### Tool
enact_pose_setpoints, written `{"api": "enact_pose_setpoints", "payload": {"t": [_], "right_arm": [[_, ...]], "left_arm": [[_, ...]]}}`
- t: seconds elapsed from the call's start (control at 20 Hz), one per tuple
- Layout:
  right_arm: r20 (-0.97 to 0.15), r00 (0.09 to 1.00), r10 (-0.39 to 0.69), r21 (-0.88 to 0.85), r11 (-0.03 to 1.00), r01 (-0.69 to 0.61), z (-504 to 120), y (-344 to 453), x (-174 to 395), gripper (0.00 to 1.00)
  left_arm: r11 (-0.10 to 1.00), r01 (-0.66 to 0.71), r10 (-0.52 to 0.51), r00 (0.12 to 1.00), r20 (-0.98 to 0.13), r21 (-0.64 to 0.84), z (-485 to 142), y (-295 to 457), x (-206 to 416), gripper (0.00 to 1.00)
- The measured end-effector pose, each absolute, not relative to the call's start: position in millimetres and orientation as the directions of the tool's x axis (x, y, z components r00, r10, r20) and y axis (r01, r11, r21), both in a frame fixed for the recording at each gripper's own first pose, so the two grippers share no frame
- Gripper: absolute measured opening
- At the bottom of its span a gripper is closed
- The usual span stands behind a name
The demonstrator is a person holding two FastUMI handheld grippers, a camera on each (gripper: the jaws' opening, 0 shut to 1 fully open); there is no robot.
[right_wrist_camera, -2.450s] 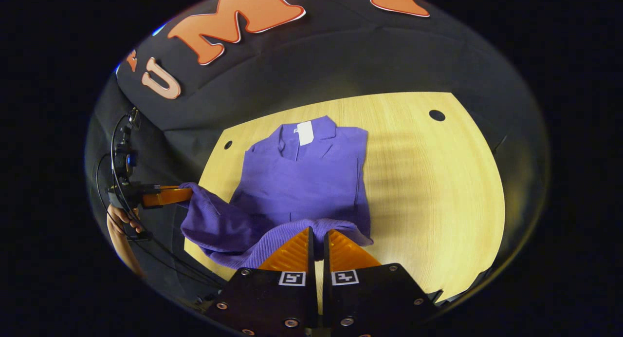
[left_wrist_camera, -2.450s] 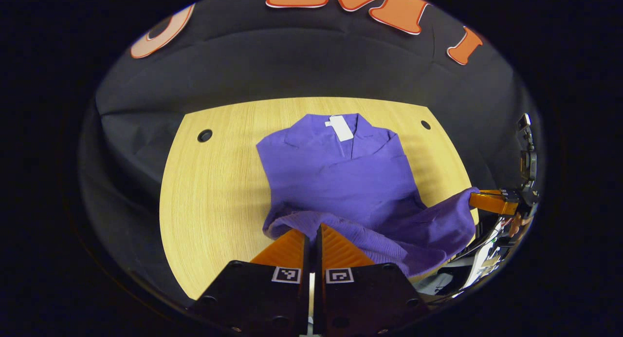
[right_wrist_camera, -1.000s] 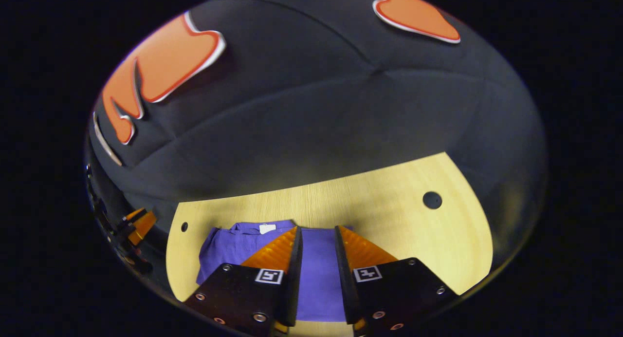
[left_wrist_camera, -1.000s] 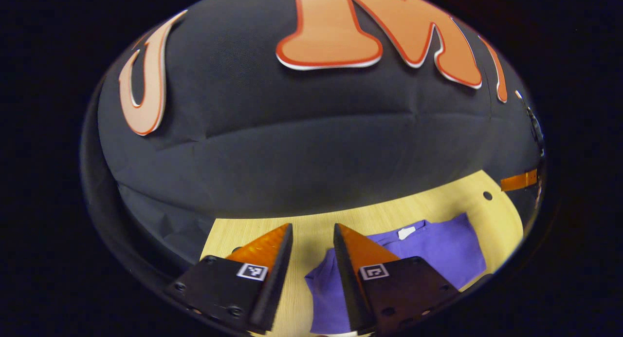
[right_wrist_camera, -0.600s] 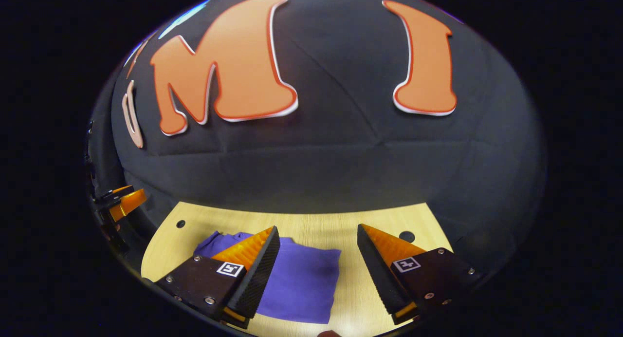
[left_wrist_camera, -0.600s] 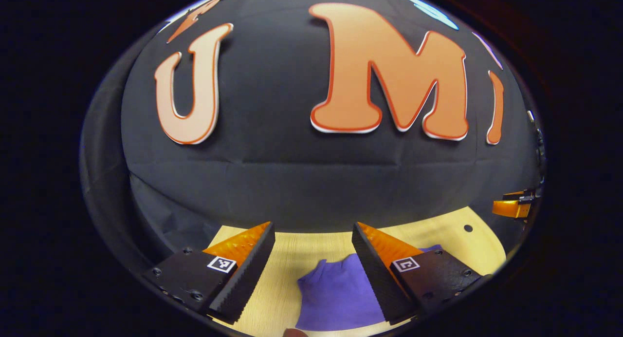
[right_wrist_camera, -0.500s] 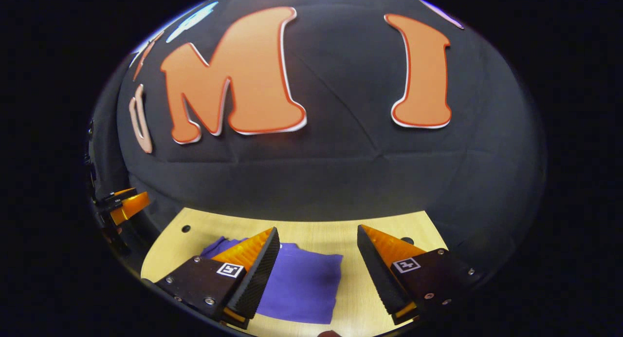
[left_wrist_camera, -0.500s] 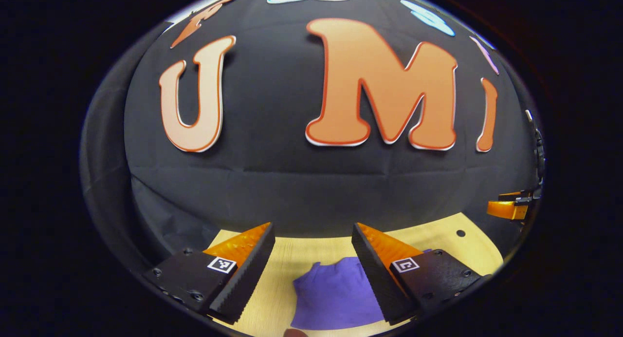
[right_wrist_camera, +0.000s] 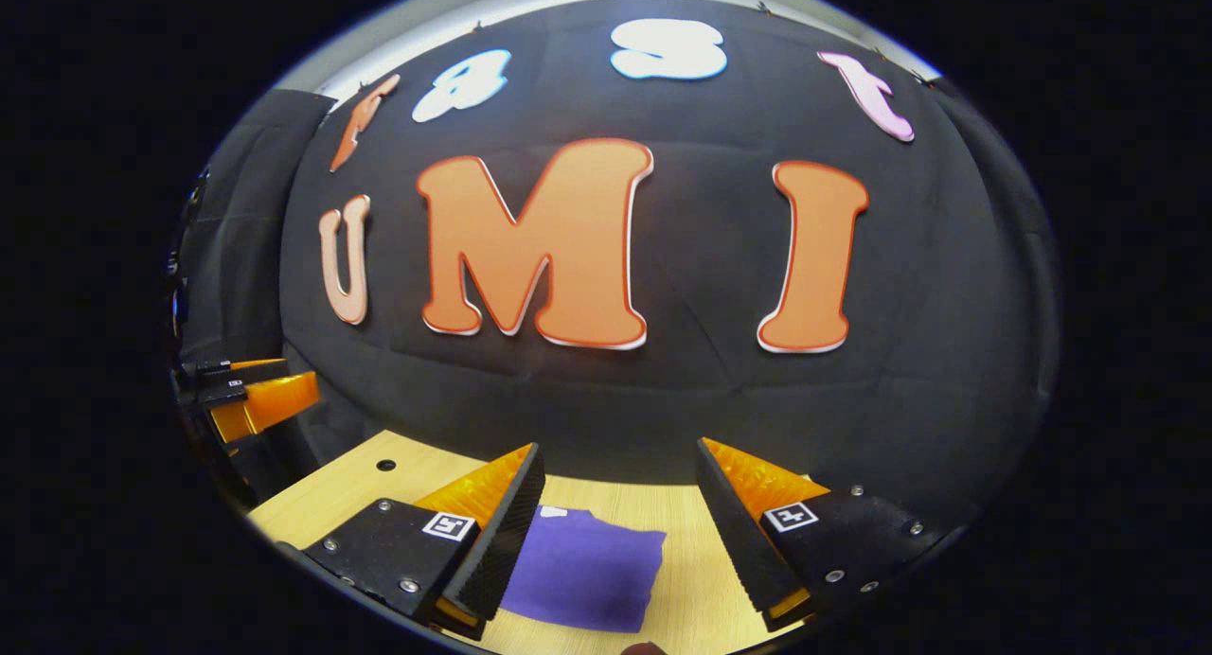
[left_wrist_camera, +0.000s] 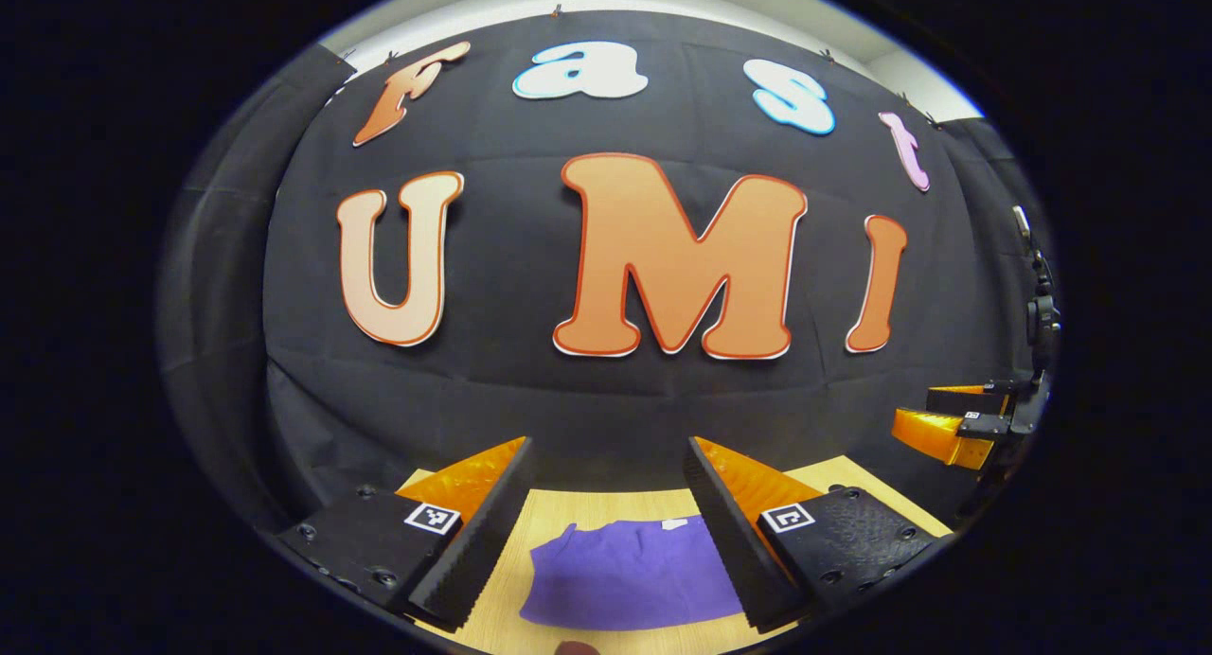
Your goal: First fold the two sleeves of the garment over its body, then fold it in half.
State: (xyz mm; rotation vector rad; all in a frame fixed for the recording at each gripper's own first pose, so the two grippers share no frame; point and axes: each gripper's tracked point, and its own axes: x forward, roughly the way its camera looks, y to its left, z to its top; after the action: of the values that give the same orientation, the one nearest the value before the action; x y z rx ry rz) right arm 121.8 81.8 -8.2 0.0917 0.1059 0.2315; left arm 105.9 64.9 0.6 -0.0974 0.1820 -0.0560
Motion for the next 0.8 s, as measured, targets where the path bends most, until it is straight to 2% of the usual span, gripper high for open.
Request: {"api": "enact_pose_setpoints", "payload": {"t": [0.2,0.5,0.8], "right_arm": [[-0.072,0.962,0.263,0.095,0.962,-0.256,-1.2,94.4,84.5,0.95],[-0.062,0.959,0.276,0.067,0.960,-0.272,-18.8,108.5,50.0,0.95],[-0.032,0.966,0.256,0.058,0.965,-0.254,-25.8,106.2,28.6,0.95]], "left_arm": [[0.993,0.054,-0.063,0.994,-0.090,-0.103,19.0,48.3,72.7,0.99],[0.992,0.067,-0.070,0.997,-0.029,-0.107,19.3,26.8,40.0,1.00],[0.994,0.059,-0.064,0.997,-0.048,-0.097,1.5,16.2,22.3,0.98]]}}
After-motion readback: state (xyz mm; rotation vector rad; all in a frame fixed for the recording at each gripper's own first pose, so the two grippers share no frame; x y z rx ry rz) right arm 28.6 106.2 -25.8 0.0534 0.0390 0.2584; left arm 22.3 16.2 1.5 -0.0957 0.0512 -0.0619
